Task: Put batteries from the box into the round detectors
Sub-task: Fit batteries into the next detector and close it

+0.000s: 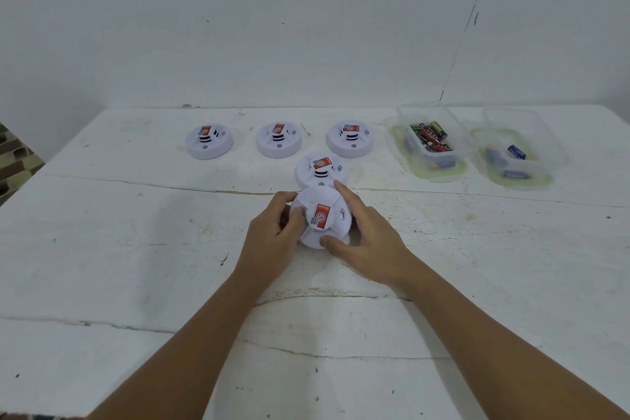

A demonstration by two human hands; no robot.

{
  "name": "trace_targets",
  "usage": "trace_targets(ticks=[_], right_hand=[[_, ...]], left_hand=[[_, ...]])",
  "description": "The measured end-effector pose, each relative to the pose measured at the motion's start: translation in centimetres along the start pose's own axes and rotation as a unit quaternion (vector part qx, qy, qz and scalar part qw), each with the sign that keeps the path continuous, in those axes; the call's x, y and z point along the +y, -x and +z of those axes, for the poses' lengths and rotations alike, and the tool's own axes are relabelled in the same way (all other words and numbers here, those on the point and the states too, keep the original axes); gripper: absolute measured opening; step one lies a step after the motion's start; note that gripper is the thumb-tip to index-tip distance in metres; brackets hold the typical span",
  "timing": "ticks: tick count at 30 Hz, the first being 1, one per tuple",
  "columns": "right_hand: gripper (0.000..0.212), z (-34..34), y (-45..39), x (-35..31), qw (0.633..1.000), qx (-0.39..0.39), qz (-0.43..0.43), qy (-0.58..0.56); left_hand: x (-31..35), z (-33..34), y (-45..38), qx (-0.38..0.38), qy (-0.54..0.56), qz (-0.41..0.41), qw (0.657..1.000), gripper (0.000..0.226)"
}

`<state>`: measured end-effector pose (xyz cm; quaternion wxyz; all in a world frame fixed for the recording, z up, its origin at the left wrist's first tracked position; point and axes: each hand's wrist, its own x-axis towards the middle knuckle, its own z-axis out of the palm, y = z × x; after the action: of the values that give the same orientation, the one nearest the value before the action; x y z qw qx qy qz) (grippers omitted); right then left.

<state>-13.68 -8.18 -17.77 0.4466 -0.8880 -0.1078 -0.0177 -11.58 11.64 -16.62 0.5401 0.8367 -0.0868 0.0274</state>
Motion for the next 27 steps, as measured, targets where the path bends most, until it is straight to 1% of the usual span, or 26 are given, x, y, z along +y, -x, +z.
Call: trace_targets(ticks=[10,23,27], right_hand=[[0.091,0.24,0.11,-0.11,1.000,0.006,-0.002,-0.003],[0.093,0.44,0.06,0.18,1.000,-0.001,-0.008,0.030],[0.092,0.40,0.06,0.23,1.000,0.002,-0.009,0.021]], left_hand=[[0.07,-0.02,-0.05,0.001,0.001,0.001,1.000,0.020],[-0.03,0.07,0.02,-0.002,0.009,-0.001,1.000,0.017],[0.16,0.03,-0.04,0.000,0.006,0.000,1.000,0.018]])
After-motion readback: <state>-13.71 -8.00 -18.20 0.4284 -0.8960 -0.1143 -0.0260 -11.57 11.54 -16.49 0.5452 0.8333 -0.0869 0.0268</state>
